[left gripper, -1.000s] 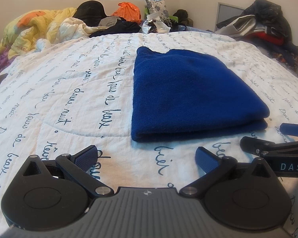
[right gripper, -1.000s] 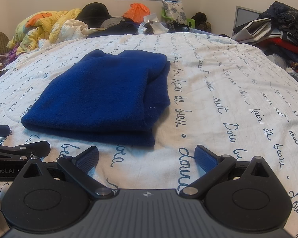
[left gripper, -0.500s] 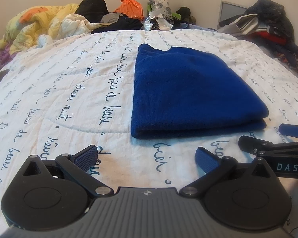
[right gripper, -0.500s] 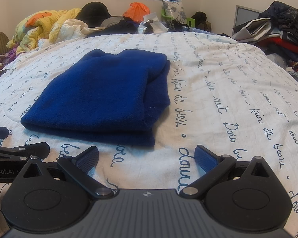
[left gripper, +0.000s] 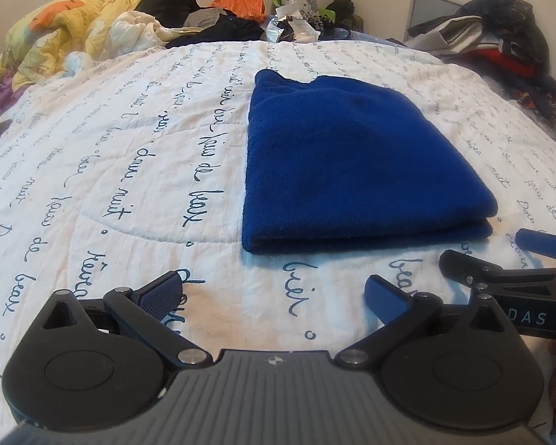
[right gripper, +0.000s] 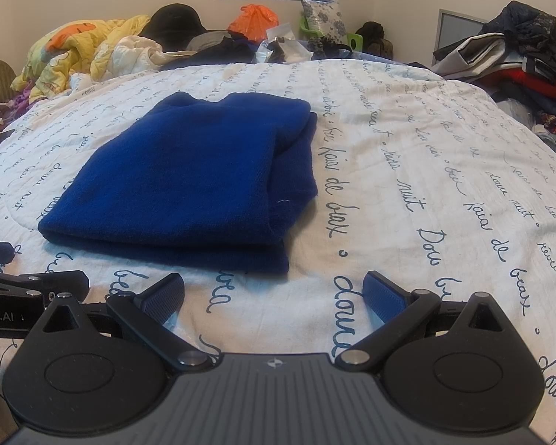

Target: Fold small clothes

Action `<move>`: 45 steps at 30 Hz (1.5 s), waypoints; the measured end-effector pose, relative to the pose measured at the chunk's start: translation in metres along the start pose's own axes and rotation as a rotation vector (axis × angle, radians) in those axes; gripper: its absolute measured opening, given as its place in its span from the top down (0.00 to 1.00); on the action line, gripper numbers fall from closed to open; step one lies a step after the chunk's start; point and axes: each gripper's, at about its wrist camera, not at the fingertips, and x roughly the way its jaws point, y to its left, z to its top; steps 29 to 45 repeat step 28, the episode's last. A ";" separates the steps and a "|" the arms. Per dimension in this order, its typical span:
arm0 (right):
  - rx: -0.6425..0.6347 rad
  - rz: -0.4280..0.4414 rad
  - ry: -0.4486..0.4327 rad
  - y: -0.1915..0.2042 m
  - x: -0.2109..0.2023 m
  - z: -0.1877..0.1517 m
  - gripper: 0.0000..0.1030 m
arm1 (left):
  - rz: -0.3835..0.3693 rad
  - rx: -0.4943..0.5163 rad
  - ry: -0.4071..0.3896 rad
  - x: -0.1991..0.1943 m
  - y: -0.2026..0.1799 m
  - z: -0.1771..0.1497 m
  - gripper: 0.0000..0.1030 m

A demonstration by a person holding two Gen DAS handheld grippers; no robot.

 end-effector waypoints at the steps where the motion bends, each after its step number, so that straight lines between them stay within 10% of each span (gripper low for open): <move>1: 0.000 0.000 0.000 0.000 0.000 0.000 0.00 | 0.002 0.004 -0.001 0.000 0.000 0.000 0.00; 45: 0.033 0.034 -0.021 -0.014 -0.010 0.008 0.00 | 0.041 0.022 -0.098 -0.018 0.023 0.001 0.00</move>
